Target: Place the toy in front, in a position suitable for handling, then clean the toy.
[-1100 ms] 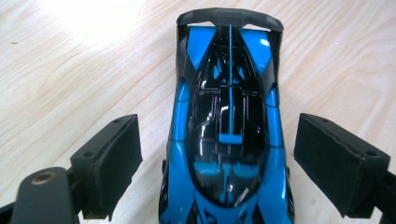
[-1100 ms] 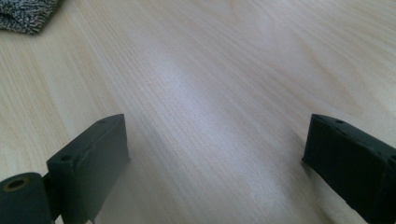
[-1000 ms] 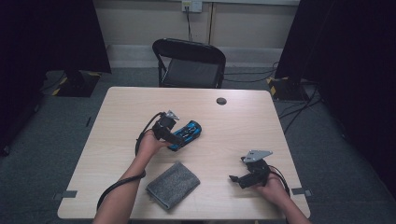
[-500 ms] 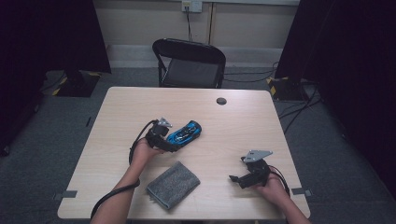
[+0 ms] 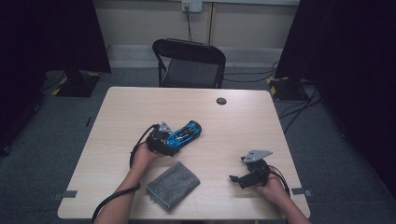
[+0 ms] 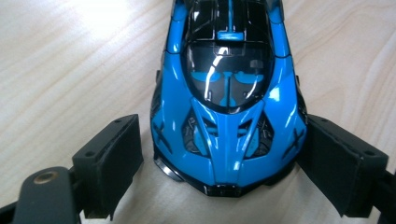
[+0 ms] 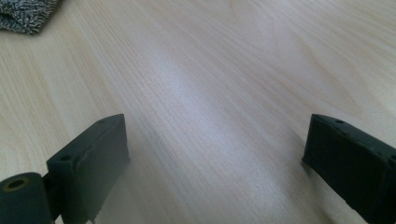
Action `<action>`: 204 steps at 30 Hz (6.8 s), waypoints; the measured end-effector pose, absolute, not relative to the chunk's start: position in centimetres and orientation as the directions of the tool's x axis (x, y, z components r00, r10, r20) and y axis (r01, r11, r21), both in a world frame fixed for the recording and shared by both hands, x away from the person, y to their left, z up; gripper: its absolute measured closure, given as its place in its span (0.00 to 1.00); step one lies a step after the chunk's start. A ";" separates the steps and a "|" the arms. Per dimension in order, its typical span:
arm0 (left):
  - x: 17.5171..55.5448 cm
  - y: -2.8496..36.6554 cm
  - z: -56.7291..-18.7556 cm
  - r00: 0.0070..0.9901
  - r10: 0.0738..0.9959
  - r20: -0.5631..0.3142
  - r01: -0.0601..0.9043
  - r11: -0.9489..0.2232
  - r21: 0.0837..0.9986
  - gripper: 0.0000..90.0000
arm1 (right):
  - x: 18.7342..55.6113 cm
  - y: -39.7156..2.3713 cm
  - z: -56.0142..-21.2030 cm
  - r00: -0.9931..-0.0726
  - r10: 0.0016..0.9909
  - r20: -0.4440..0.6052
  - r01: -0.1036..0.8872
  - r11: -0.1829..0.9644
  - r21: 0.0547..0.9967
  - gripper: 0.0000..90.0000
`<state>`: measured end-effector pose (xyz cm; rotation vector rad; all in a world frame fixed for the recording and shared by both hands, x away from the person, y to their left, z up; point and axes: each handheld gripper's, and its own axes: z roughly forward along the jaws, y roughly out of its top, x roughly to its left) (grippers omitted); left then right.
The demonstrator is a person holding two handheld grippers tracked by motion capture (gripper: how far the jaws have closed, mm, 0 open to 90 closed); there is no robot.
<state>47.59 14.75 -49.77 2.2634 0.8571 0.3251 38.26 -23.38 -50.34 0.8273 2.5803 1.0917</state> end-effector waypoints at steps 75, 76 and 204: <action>47.2 14.9 -50.4 0.767 0.642 -0.015 0.435 -0.502 0.748 0.29 | 37.7 -13.8 -45.6 -0.949 0.314 0.034 0.242 0.654 0.717 0.15; 47.2 14.9 -50.4 0.765 0.644 -0.020 0.438 -0.498 0.748 0.29 | 37.8 -13.4 -45.5 -0.952 0.304 0.040 0.239 0.652 0.720 0.15; 47.1 14.9 -50.4 0.765 0.644 -0.017 0.438 -0.501 0.746 0.29 | 43.4 -11.8 -42.3 -0.876 0.482 0.038 0.359 0.597 0.717 0.86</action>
